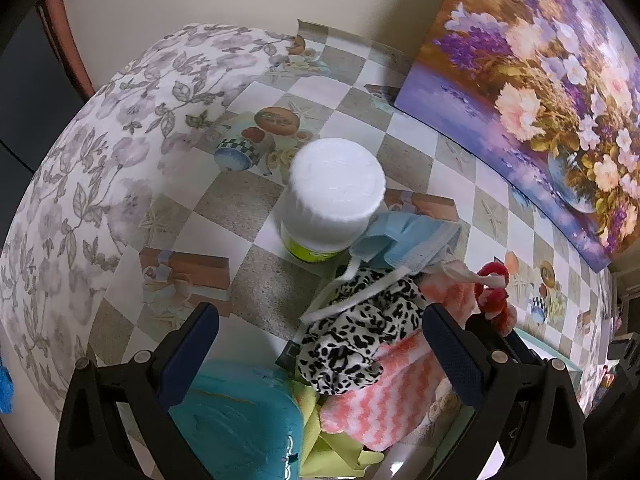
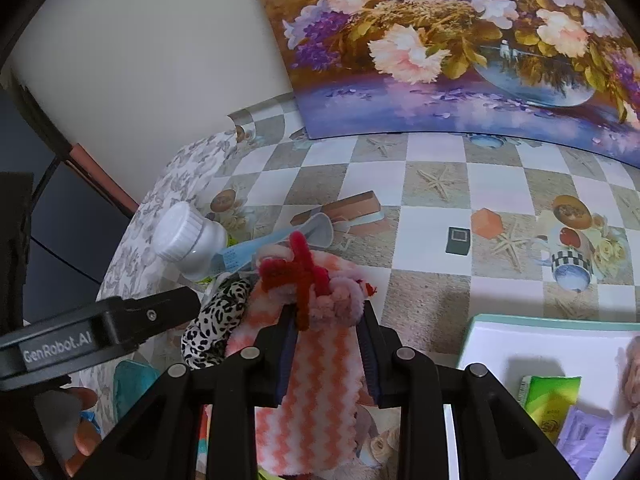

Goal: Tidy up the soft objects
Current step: 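Grasp the leopard-print scrunchie with the left gripper while the right lifts the hair tie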

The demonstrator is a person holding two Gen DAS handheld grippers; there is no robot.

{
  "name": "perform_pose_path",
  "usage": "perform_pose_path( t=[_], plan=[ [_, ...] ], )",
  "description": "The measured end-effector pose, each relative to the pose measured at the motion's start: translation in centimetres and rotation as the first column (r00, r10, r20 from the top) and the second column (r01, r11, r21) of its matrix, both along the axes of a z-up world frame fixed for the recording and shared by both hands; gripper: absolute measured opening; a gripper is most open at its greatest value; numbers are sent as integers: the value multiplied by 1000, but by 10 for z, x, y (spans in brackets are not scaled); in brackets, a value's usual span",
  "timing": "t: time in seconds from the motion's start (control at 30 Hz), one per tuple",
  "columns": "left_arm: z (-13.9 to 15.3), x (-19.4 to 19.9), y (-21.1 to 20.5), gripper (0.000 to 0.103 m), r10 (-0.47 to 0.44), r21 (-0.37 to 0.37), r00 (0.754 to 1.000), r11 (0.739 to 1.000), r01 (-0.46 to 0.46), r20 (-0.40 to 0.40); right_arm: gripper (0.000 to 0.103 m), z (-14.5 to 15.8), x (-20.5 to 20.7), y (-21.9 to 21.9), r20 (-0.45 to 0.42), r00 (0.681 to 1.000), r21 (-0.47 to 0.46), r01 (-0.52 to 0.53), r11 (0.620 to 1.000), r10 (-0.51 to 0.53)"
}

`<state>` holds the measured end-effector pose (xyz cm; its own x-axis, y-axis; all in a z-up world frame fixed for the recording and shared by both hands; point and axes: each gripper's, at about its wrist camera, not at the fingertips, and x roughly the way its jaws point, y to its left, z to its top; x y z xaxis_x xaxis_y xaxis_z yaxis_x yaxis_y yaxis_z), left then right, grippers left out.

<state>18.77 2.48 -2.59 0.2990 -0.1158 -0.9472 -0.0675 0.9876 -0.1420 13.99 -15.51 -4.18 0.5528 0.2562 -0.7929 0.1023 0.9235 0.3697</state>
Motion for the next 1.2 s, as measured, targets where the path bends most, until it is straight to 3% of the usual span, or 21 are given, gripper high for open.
perform_pose_path(
  t=[0.4,0.57,0.63,0.73,1.0,1.2],
  plan=[
    [-7,-5,-25,100,-85,47,996,995,85,-14,31,6,-8,-21,-37,999,-11,35,999,-35],
    [-18,-6,-34,81,-114,49,993,992,116,-43,31,8,-10,-25,-39,999,-6,37,999,-37],
    [-22,-6,-35,63,-116,36,992,992,118,-57,31,7,-10,-25,-41,998,-8,36,999,-36],
    [-23,-6,-34,50,-111,40,992,993,113,-57,31,6,-10,-25,-47,998,-12,37,999,-37],
    [-12,-5,-26,31,-86,-15,996,996,85,-24,31,9,-11,-27,-47,998,-12,44,999,-45],
    [4,-5,-19,29,-67,-76,998,995,68,17,31,15,-12,-29,-40,998,-14,50,999,-51]
  ],
)
